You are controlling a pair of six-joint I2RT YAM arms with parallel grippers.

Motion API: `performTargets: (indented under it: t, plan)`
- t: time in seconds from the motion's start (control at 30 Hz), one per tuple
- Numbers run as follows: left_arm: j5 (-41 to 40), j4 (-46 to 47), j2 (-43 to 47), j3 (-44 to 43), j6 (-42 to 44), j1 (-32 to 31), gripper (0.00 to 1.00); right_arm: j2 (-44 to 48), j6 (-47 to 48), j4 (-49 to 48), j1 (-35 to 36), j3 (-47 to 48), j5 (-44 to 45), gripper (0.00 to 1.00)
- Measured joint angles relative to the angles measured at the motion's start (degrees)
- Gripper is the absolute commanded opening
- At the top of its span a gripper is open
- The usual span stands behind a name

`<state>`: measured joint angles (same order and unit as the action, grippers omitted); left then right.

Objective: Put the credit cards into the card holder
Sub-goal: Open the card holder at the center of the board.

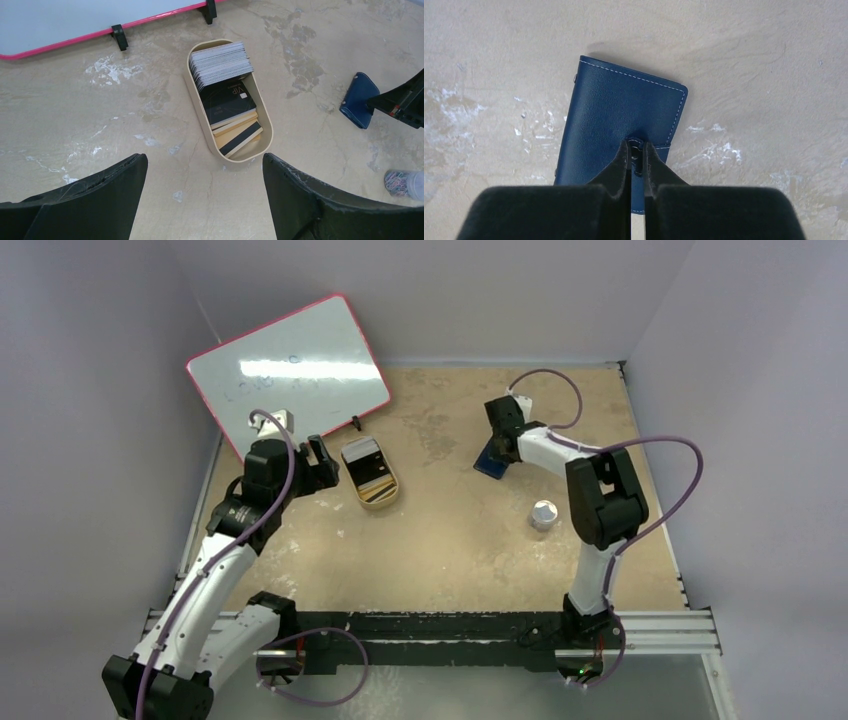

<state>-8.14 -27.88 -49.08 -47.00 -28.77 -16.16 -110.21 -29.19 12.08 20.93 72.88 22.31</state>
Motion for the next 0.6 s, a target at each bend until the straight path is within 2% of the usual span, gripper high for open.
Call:
performTargets:
  t: [0.37, 0.6]
  plan:
    - [0.50, 0.02, -2.78, 0.02, -0.24, 0.00, 0.83, 9.57, 1.66, 1.79, 2.93, -7.02, -4.22, 0.00]
    - [8.96, 1.73, -5.66, 1.33, -2.16, 0.02, 0.79, 23.41, 3.17, -1.44, 7.39, -15.23, -14.84, 0.00]
